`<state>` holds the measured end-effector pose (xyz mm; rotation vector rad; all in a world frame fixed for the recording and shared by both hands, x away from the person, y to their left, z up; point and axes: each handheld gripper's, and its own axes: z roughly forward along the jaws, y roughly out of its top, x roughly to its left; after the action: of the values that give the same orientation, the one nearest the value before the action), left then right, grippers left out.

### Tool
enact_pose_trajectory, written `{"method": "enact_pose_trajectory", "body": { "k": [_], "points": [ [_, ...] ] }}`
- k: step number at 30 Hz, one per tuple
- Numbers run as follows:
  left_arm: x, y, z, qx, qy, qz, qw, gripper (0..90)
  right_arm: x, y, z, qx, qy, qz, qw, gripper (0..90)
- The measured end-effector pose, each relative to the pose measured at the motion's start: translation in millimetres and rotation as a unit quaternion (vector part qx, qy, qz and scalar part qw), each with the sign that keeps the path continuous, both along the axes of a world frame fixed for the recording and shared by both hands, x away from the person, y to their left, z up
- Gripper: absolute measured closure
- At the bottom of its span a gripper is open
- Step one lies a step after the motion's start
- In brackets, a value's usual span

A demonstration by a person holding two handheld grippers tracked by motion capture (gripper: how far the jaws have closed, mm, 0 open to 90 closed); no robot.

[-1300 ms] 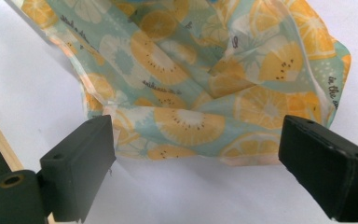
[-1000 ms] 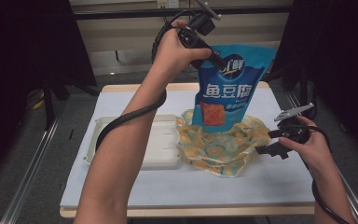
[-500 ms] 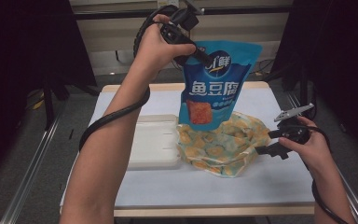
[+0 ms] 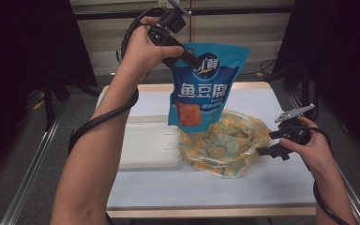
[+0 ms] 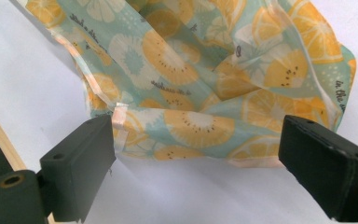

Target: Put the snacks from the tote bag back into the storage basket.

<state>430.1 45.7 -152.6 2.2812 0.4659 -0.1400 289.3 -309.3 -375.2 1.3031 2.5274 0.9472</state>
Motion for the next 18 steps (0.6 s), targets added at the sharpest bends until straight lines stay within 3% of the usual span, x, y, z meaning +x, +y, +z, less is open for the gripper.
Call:
{"method": "enact_pose_trajectory", "body": {
  "k": [18],
  "points": [
    [-1.8, 29.0, 6.8, 0.0, 0.001, 0.011, 0.9999, 90.0, -0.1, -0.1, -0.1, -0.001, 0.0, 0.001, 1.0, 9.8]
  ]
}}
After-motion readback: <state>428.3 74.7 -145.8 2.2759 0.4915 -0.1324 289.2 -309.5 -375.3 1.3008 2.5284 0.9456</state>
